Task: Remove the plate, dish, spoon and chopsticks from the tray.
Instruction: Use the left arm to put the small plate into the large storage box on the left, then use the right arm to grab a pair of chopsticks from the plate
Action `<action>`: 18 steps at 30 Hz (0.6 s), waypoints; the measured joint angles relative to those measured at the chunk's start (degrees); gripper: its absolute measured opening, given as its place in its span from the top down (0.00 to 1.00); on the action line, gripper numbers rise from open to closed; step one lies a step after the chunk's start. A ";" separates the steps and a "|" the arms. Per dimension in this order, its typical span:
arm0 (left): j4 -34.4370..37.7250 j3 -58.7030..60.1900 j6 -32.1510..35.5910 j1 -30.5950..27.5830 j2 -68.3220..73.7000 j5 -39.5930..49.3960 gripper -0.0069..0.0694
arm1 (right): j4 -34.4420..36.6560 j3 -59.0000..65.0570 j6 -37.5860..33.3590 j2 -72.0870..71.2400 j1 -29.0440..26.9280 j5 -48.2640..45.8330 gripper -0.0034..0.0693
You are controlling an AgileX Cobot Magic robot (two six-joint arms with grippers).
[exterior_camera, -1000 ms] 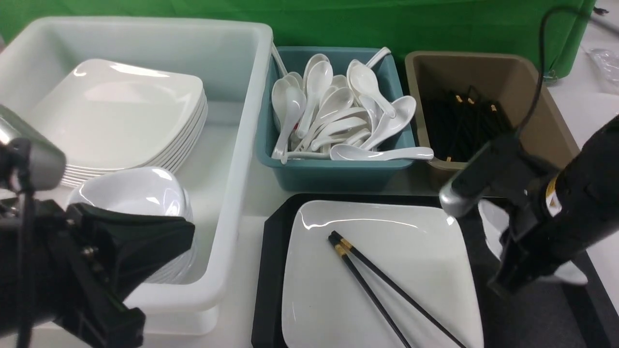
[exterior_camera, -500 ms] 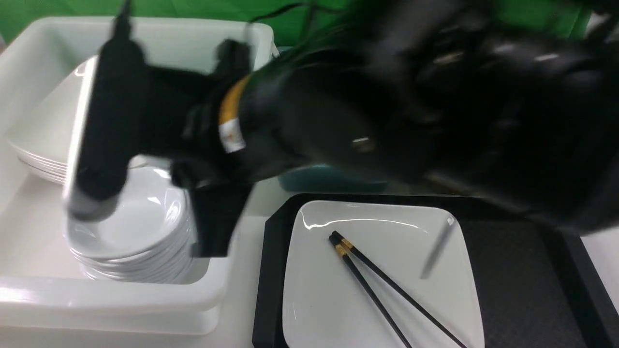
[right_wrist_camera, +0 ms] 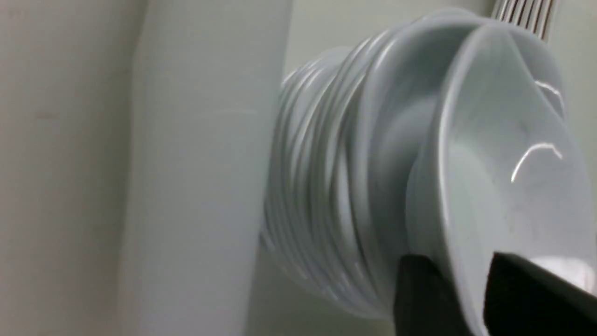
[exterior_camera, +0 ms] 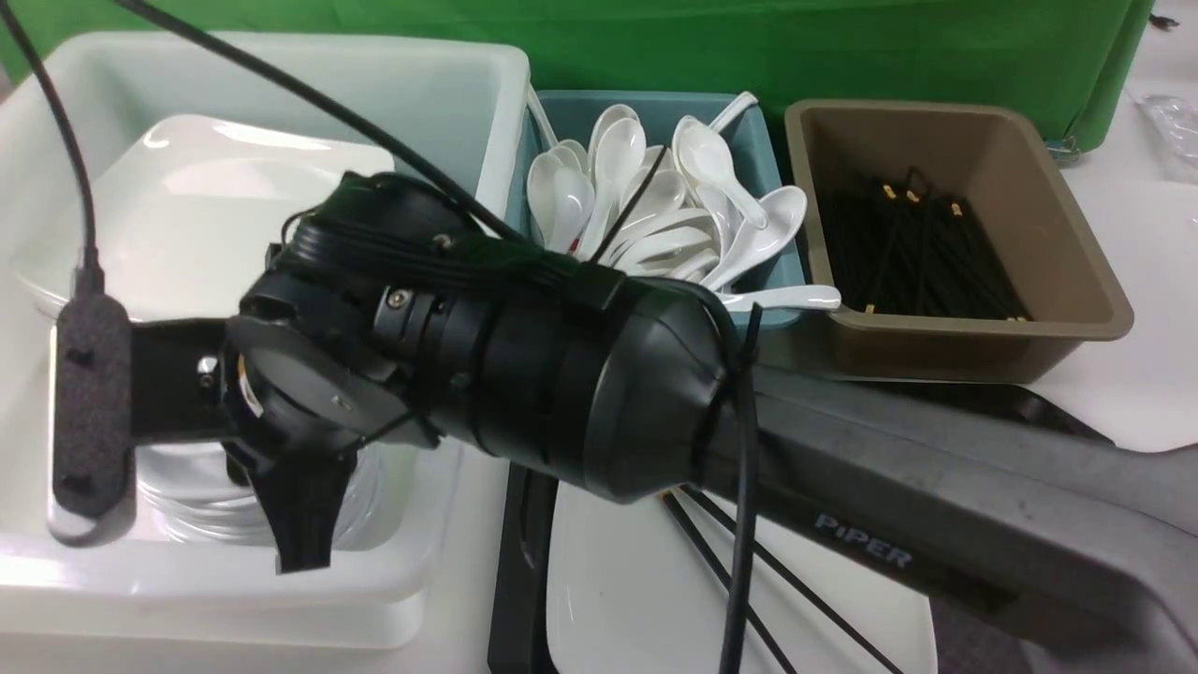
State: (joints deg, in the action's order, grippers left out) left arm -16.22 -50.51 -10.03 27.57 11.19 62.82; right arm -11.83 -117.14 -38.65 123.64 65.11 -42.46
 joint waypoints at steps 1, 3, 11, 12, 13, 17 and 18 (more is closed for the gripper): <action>0.36 0.00 0.26 0.00 0.00 -0.67 0.89 | -0.06 0.00 -0.04 -0.29 0.25 -0.97 0.54; 1.21 0.00 0.67 0.00 0.00 -2.88 0.89 | -0.13 -0.06 -0.04 -1.21 1.00 -4.36 0.44; 8.93 0.21 3.78 0.00 4.32 -6.59 0.89 | -0.81 -0.13 5.52 -10.36 0.72 -22.34 0.41; 10.64 0.44 5.08 0.00 5.02 -7.41 0.89 | -0.91 -0.07 6.80 -11.23 0.48 -22.34 0.43; 12.43 0.72 6.50 0.00 6.27 -8.45 0.89 | -0.94 0.40 8.46 -12.47 0.02 -22.34 0.45; 20.79 1.71 13.72 0.00 11.42 -13.42 0.89 | -0.96 8.58 17.50 -19.99 -4.28 -22.28 0.59; 22.20 1.77 14.99 0.00 12.82 -13.93 0.89 | -1.01 12.98 20.70 -22.41 -6.24 -22.21 0.62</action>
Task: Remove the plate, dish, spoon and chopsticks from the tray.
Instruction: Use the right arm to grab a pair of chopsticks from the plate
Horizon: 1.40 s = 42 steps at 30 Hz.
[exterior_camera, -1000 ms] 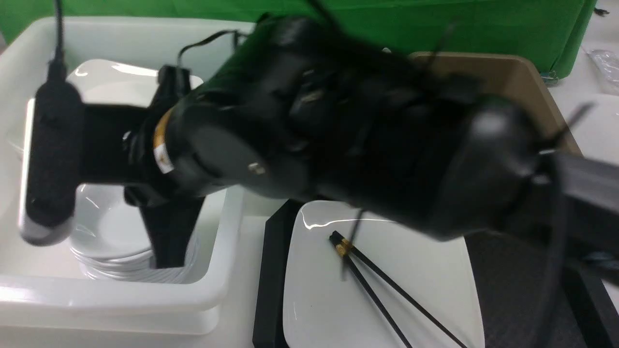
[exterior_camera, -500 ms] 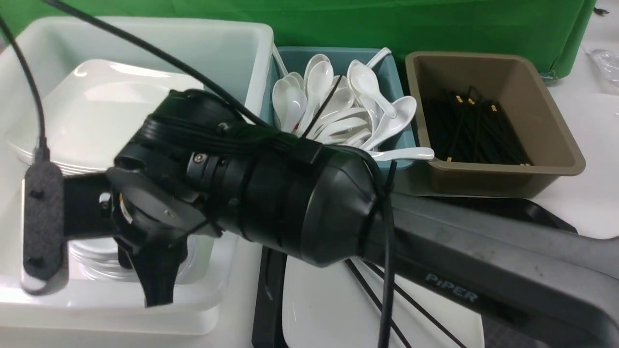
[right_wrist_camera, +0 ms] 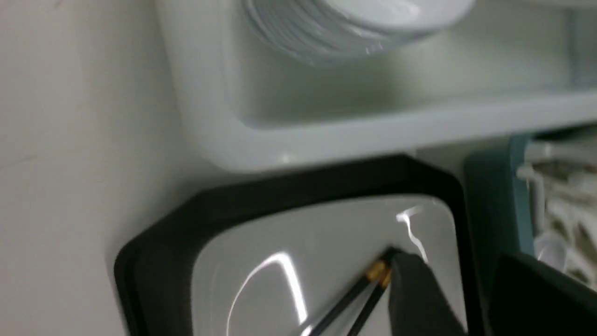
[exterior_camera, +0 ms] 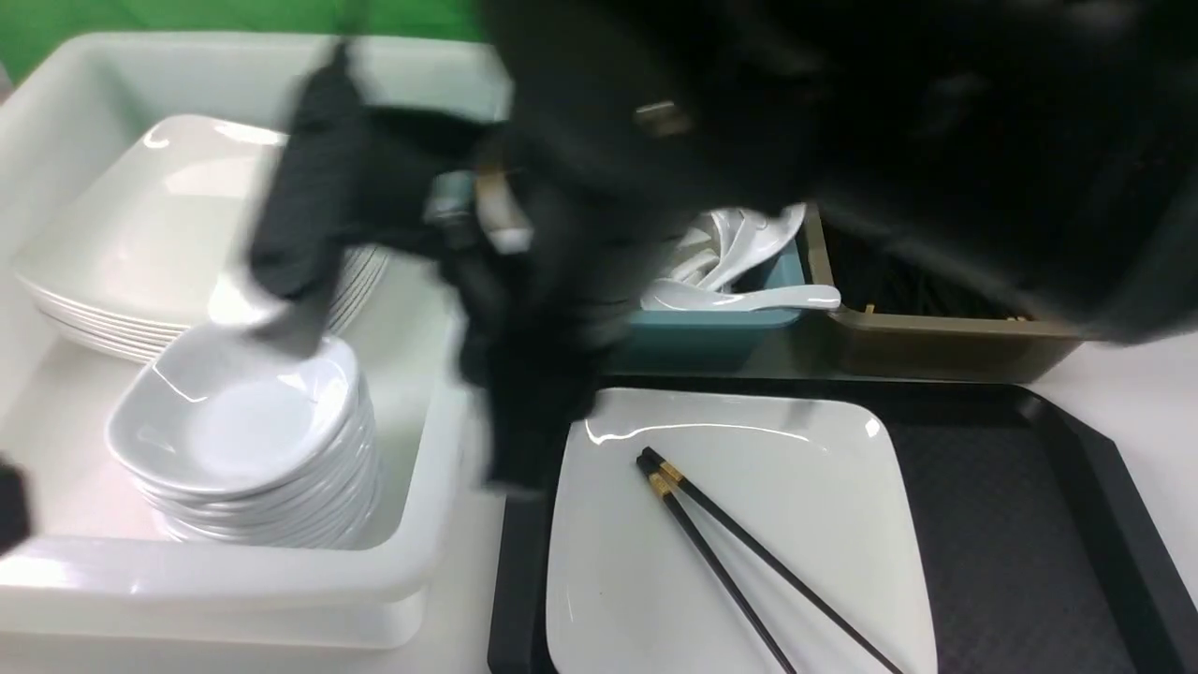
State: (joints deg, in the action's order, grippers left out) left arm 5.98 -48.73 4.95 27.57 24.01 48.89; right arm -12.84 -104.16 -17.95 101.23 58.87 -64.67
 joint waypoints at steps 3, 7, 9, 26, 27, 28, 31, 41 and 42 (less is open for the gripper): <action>1.90 0.00 2.51 0.00 2.55 -0.75 0.89 | 0.72 10.89 5.70 -4.17 -4.88 0.10 0.61; 2.74 0.00 4.07 0.00 5.05 -1.52 0.89 | 6.28 26.58 11.41 -5.62 -11.95 5.08 0.42; 2.77 0.00 4.09 0.00 5.41 -1.74 0.89 | 8.80 29.83 13.43 -5.26 -13.68 9.14 0.32; 3.10 0.06 5.12 0.00 5.73 -3.01 0.89 | 14.50 35.97 20.67 5.31 -16.89 25.27 0.13; 3.10 0.06 5.12 0.00 5.73 -3.01 0.89 | 14.50 35.97 20.67 5.44 -16.89 25.27 0.14; 3.10 0.06 5.12 0.00 5.73 -3.01 0.89 | 14.50 35.97 20.71 5.79 -16.89 25.27 0.14; 3.17 0.06 5.12 0.00 5.73 -3.01 0.89 | 14.51 35.97 20.58 5.86 -16.89 25.09 0.16; 3.17 0.06 5.12 0.00 5.73 -3.01 0.89 | 14.56 35.97 20.02 5.86 -16.89 24.66 0.53; 3.17 0.06 5.12 0.00 5.73 -3.01 0.89 | 14.56 35.97 20.02 5.86 -16.89 24.66 0.53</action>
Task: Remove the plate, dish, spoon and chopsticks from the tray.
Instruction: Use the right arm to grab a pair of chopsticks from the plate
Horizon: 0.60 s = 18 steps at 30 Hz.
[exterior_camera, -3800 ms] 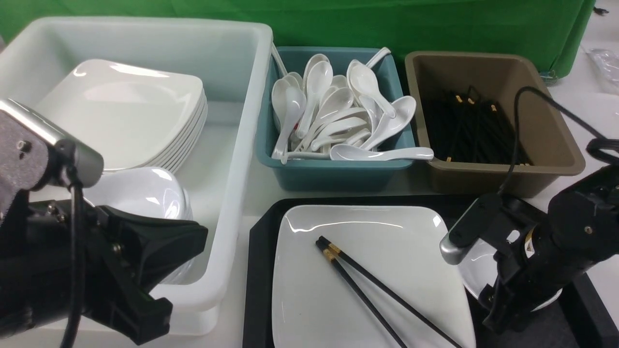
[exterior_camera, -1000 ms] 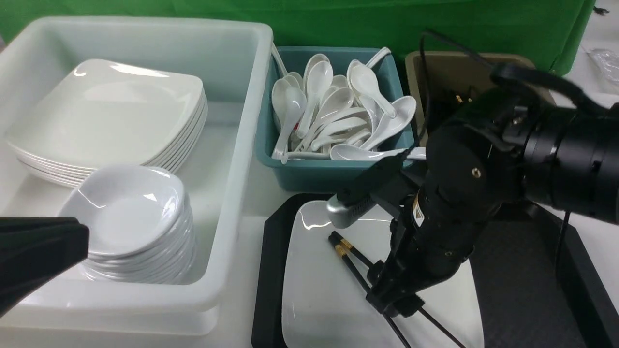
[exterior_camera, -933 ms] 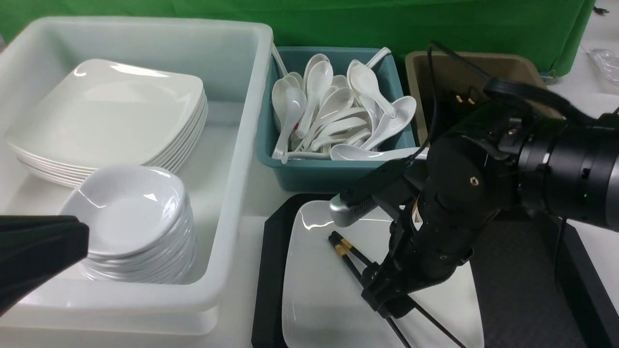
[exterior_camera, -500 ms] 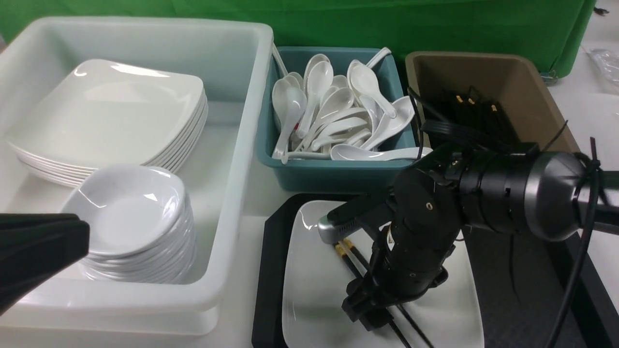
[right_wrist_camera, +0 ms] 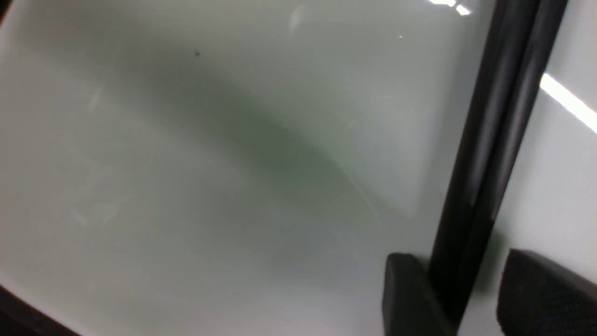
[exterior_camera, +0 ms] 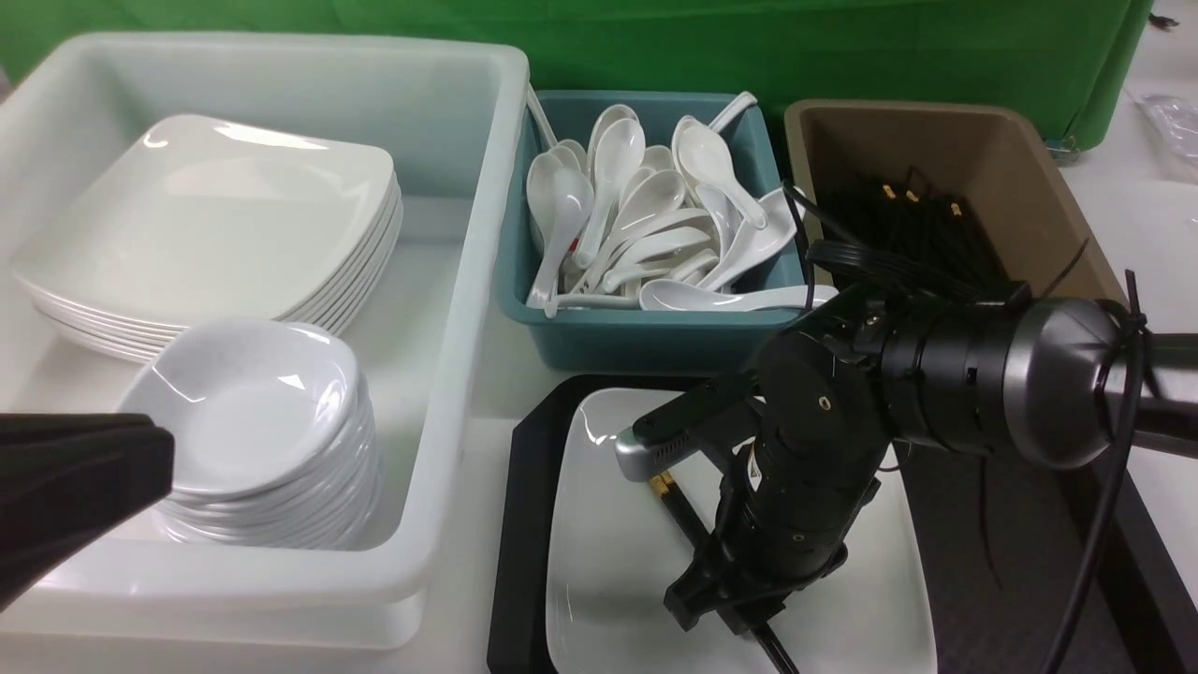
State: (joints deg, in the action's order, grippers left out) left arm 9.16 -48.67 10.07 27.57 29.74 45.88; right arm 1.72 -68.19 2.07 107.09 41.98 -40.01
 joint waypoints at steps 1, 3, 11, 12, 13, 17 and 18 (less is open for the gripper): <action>0.00 0.00 0.00 0.00 0.00 0.00 0.89 | 0.00 0.00 0.00 0.00 0.00 0.00 0.53; 0.00 0.00 0.00 0.00 0.00 0.00 0.89 | 0.00 0.00 0.00 0.00 0.00 0.00 0.54; 0.00 0.00 0.14 0.00 0.00 0.00 0.89 | -0.05 0.00 1.59 1.03 0.00 -0.02 0.54; 0.00 0.00 0.14 0.00 0.00 0.00 0.89 | -0.05 -0.05 1.74 1.02 0.00 -0.02 0.54; 0.00 0.00 0.14 0.00 0.00 0.00 0.89 | 0.03 -0.06 1.74 1.02 0.00 -0.02 0.54; 0.00 0.00 0.15 0.00 0.00 0.00 0.89 | 0.03 -0.06 1.63 1.08 0.00 -0.02 0.58; 0.00 0.00 0.15 0.00 0.00 0.00 0.89 | -0.19 -0.06 1.41 1.08 0.00 -0.02 0.61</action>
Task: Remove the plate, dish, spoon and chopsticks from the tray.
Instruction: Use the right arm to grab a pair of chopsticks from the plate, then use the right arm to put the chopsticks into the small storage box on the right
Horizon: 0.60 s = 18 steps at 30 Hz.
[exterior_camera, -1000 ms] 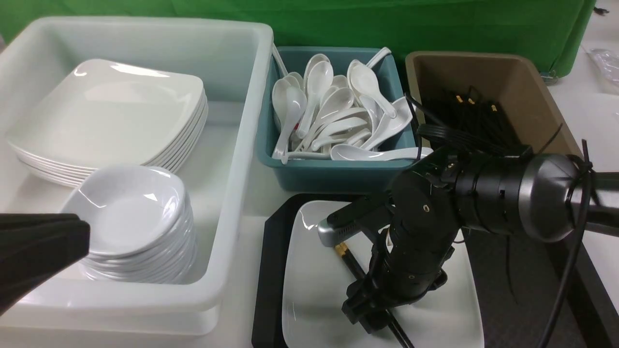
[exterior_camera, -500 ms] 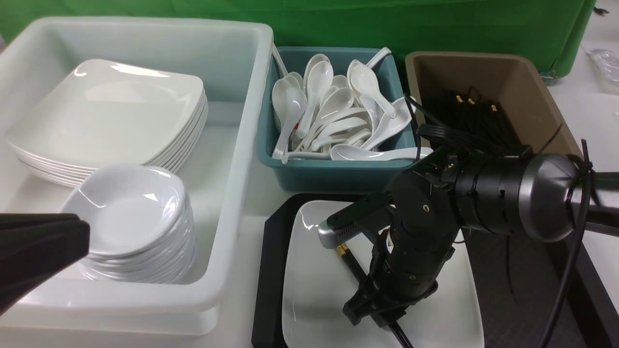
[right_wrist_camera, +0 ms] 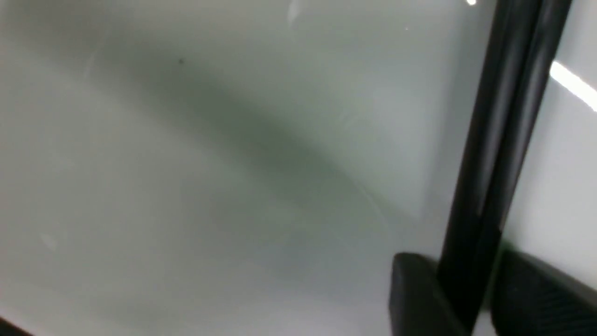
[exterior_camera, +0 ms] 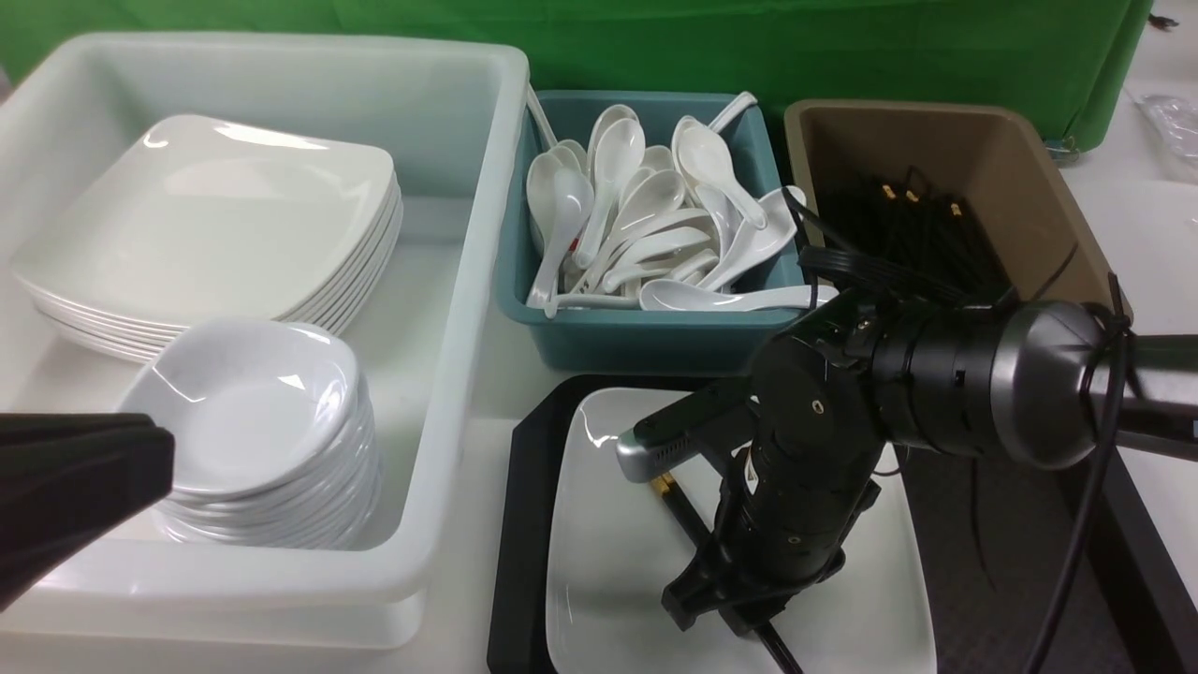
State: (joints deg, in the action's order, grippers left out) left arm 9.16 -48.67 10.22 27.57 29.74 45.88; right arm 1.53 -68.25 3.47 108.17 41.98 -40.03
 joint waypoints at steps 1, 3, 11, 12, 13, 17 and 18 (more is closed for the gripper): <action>0.00 0.00 0.00 0.00 0.00 0.00 0.89 | 0.00 0.00 -0.46 0.00 0.00 0.00 0.63; 0.00 0.00 0.00 0.00 0.00 0.00 0.89 | -0.11 0.00 -2.29 -0.08 -0.02 -0.64 0.78; 0.00 0.00 0.00 0.00 0.00 -0.87 0.89 | 0.54 0.30 -5.94 -8.92 1.35 -1.33 0.78; 0.00 0.00 0.00 0.00 0.00 -1.73 0.89 | 0.54 0.08 -6.00 -11.21 1.00 -0.75 0.78; 0.00 0.00 0.00 0.00 0.00 -2.47 0.89 | 0.50 -0.20 -6.07 -13.01 0.44 -0.03 0.78; 0.50 0.00 0.00 0.00 0.00 -6.70 0.89 | 0.56 -4.16 -6.13 -18.51 -7.11 5.86 0.78; 0.81 0.00 0.00 0.00 0.00 -7.76 0.89 | 0.56 -5.80 -6.13 -18.63 -10.25 8.31 0.78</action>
State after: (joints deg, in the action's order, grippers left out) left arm 9.96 -48.67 10.22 27.57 29.74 38.12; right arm 2.09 -74.05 -2.66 89.54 31.72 -31.71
